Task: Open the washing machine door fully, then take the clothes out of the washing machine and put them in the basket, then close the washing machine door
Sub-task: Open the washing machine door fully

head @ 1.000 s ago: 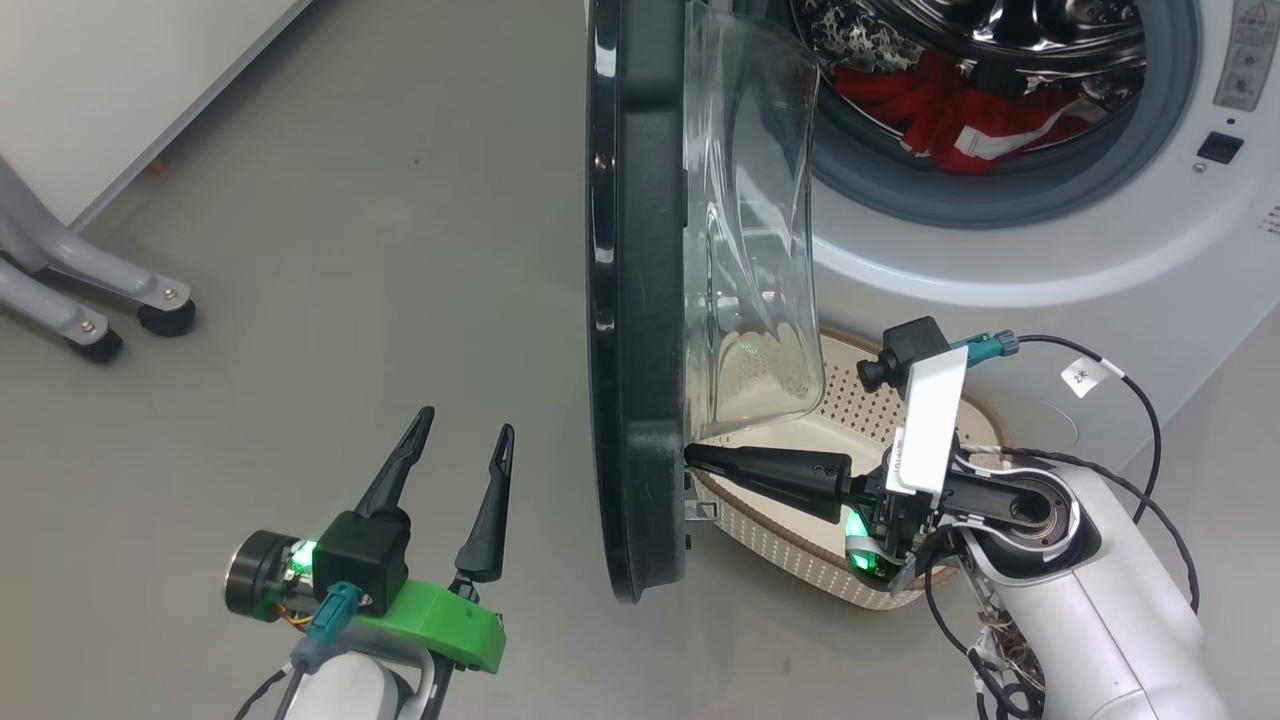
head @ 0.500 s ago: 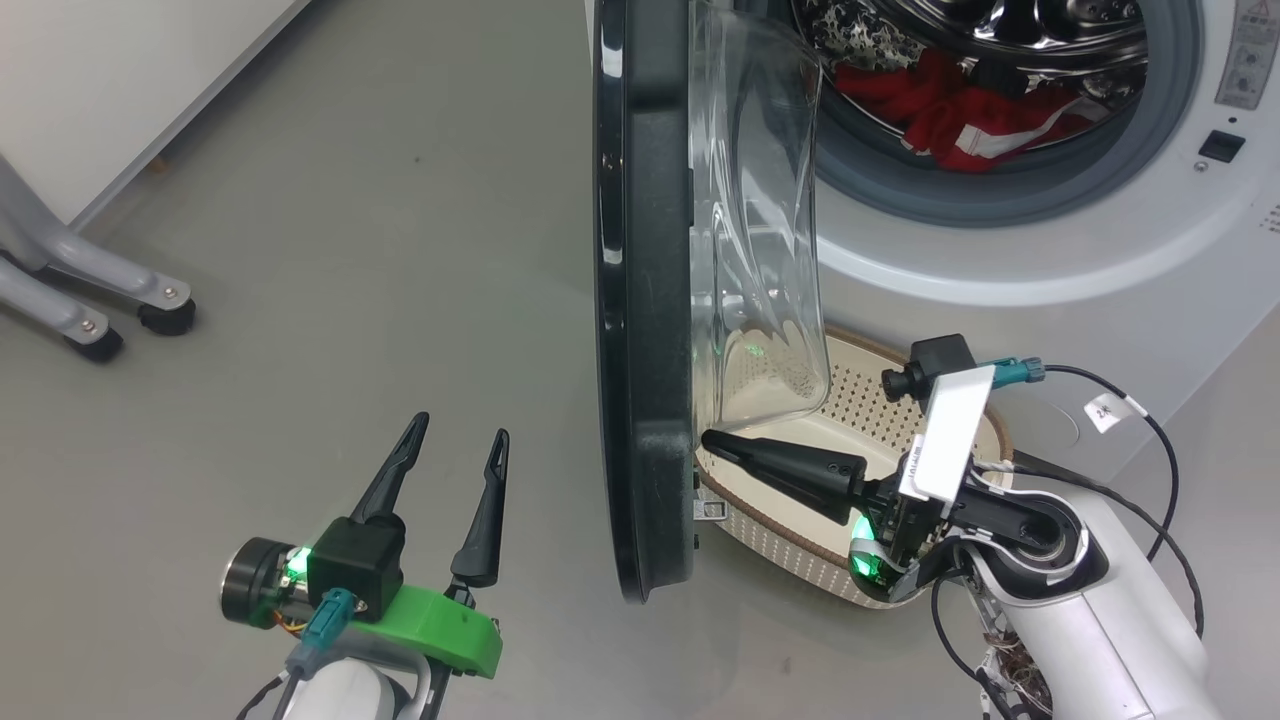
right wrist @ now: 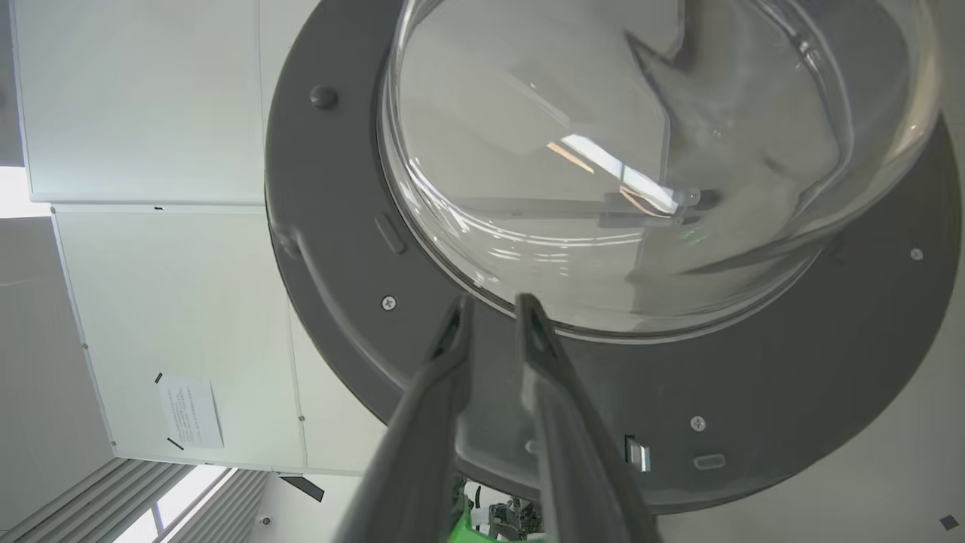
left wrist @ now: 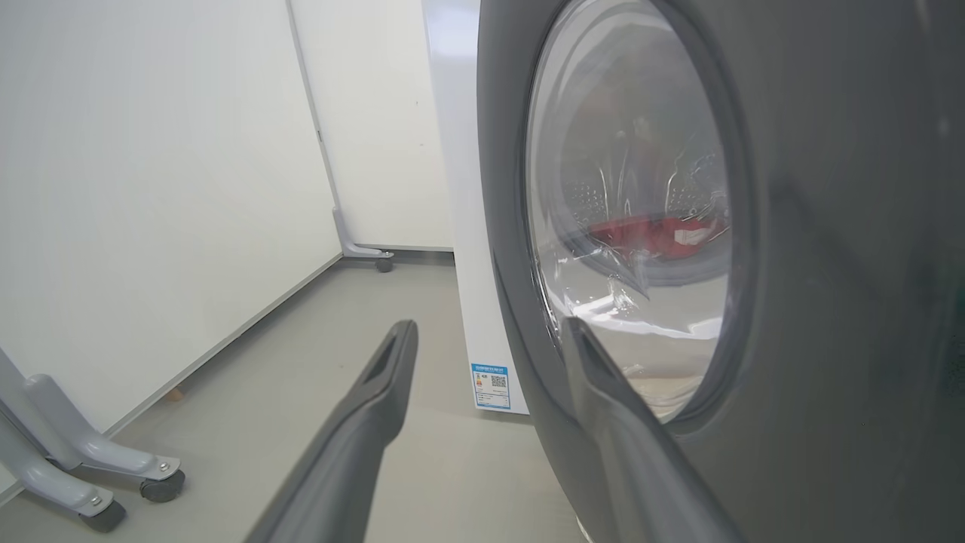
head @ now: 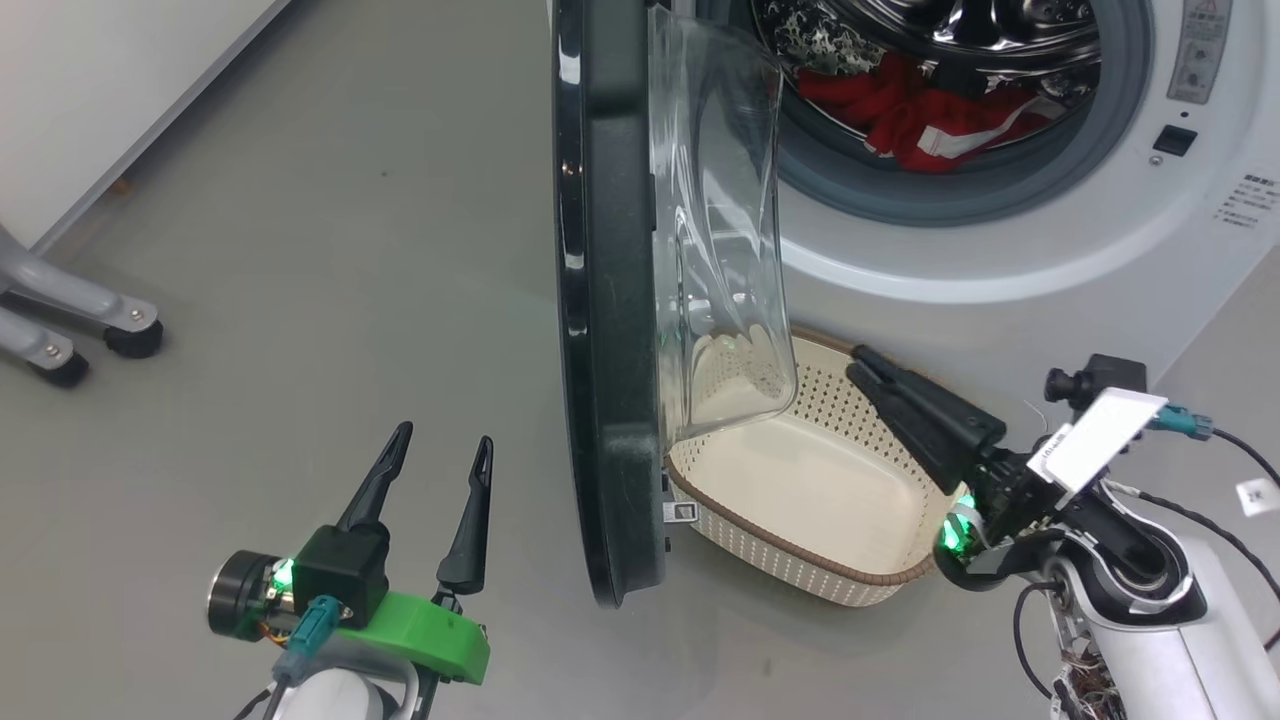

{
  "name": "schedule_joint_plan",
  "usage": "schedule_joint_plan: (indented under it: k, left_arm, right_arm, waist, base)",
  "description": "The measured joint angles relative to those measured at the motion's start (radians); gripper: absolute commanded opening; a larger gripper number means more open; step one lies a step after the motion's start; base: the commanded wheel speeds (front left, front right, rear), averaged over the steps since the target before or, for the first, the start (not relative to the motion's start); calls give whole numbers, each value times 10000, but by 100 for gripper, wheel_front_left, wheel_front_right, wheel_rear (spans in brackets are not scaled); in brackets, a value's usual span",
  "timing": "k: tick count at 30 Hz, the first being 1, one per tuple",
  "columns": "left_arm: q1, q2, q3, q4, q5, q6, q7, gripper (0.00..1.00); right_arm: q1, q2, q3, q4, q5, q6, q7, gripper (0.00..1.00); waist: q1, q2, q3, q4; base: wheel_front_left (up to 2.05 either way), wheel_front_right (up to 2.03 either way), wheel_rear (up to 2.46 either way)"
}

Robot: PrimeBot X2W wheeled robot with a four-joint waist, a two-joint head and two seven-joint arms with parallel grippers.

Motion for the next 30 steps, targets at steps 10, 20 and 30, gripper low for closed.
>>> schedule_joint_plan:
  k: [10, 20, 30]
  left_arm:
    - [60, -2, 240, 21, 0, 29, 0, 100]
    - [101, 0, 458, 128, 2, 84, 0, 100]
    - [163, 31, 585, 213, 59, 81, 0, 100]
  right_arm:
    - [891, -190, -1216, -284, -1918, 46, -2376, 100]
    - [1713, -802, -1762, 65, -5210, 48, -5210, 100]
    - [2105, -2228, -1733, -324, -10004, -132, -8243, 100]
  waist:
    - [0, 0, -27, -474]
    - [0, 0, -163, -937]
    - [0, 0, -318, -1199]
  base:
    - [0, 0, 0]
    - [0, 0, 0]
    - [0, 0, 0]
